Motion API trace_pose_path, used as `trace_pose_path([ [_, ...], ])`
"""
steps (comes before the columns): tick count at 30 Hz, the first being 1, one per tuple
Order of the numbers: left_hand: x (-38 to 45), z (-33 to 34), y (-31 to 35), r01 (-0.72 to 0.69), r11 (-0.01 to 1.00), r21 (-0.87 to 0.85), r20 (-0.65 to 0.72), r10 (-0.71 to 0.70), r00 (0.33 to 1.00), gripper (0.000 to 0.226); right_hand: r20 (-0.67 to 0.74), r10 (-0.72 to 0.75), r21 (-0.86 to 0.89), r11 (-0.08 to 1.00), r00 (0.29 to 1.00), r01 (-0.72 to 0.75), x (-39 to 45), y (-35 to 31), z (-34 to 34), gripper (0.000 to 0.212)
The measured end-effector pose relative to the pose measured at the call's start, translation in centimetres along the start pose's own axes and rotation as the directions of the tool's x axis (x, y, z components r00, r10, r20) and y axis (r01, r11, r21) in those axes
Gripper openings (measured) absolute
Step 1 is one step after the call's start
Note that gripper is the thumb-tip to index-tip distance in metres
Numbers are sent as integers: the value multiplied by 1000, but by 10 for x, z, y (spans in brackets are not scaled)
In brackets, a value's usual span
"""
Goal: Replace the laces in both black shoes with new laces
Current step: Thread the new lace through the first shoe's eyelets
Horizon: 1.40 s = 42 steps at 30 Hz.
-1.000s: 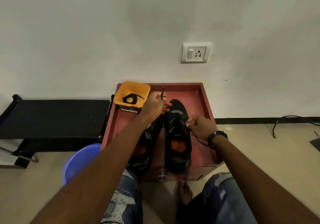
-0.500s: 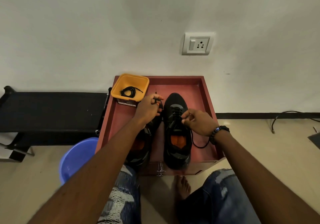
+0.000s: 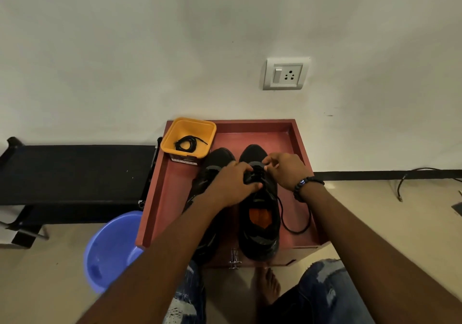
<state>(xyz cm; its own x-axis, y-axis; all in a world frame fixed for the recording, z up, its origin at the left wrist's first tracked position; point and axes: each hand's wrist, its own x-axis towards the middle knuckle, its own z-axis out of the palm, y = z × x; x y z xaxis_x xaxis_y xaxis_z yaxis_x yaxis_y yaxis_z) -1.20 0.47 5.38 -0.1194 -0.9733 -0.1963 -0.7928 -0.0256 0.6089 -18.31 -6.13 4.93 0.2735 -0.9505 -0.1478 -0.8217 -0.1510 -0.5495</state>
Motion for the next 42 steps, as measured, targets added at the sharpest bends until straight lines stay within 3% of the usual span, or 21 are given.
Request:
trace_pose_path([
  [4,6,12,-9,118,993,-12,143,-115,983,82,64,-13,-87,996,998,18,16,-7,8,14],
  [12,-3,40,-12,92,988,127,-56,-86,995,66,165,-80,-307,943,983,128,24,-9,14,8],
  [17,-2,34,-11,89,988,128,-32,-86,996,62,115,-36,-178,982,993,56,29,-7,5,14],
  [22,0,31,-11,116,986,117,-18,-115,993,62,140,-6,70,998,990,-4,15,13,6,13],
  [27,1,35,-4,118,965,235,-15,-117,993,63,-65,12,114,993,998,-4,5,13,23,6],
  [31,0,39,-3,97,934,345,-4,-101,995,64,41,12,-65,998,999,-9,13,4,19,7],
  [34,1,39,-4,95,935,343,-19,-94,995,62,107,18,-57,998,994,-12,18,2,5,6],
  [38,1,37,-4,92,943,321,-28,-88,996,63,20,-88,-65,994,996,89,14,-3,7,10],
  [40,-1,38,-4,93,940,327,-46,-82,996,62,3,-184,-142,973,983,183,9,-10,10,7],
  [42,-2,41,-5,101,927,360,-75,-79,994,61,41,-191,-281,940,981,195,7,-17,12,16],
])
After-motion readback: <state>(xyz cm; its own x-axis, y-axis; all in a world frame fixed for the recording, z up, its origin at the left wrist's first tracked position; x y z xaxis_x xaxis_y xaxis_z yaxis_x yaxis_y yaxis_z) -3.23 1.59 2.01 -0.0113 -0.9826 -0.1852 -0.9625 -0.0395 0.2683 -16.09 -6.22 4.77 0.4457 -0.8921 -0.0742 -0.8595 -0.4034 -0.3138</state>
